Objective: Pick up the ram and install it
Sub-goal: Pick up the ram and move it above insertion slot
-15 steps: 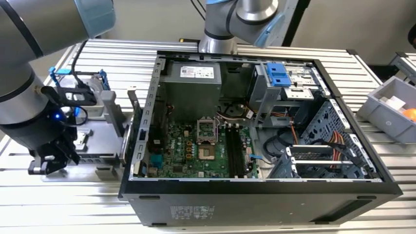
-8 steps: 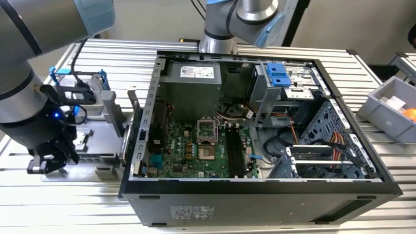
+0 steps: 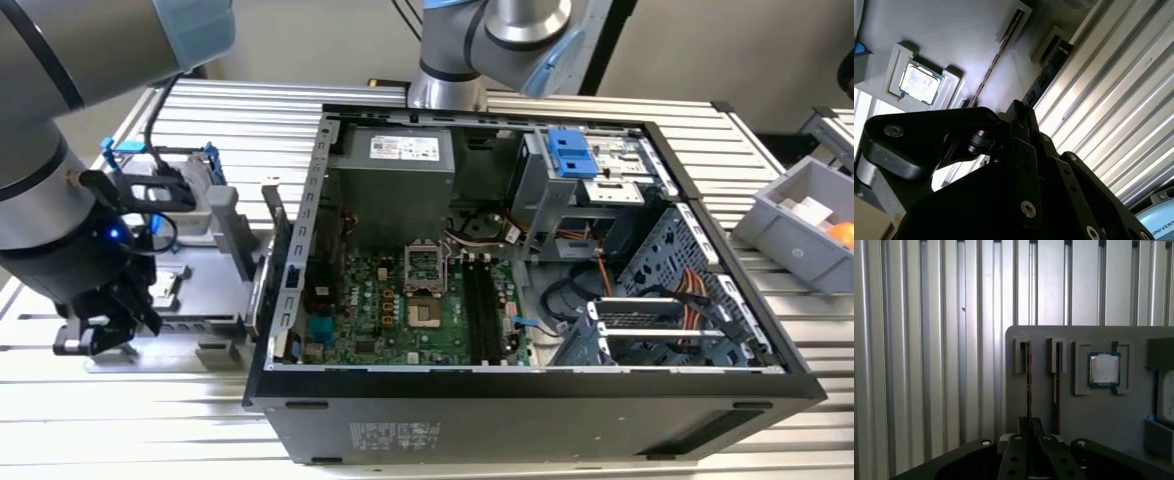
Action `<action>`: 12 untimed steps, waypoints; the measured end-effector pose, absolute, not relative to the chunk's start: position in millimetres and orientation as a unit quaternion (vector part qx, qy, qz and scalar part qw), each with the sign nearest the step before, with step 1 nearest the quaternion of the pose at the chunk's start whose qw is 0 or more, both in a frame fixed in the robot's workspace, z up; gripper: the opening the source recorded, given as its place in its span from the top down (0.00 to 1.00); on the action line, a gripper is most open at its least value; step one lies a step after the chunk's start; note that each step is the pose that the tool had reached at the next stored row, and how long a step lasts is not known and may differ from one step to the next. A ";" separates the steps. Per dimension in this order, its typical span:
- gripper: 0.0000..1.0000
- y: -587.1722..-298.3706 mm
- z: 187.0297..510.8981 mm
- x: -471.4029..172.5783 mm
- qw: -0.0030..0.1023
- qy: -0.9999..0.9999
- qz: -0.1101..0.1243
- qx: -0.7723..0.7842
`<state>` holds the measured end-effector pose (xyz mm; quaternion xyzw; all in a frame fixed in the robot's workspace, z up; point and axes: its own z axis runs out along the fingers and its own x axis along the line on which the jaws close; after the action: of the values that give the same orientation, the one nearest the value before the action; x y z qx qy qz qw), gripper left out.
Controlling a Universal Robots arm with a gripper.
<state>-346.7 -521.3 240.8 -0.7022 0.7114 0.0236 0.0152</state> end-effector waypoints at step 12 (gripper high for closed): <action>1.00 -521.3 246.1 -346.6 0.015 0.711 0.024 -0.702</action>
<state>-346.6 -521.3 246.1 -0.7022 0.7114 0.0236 0.0154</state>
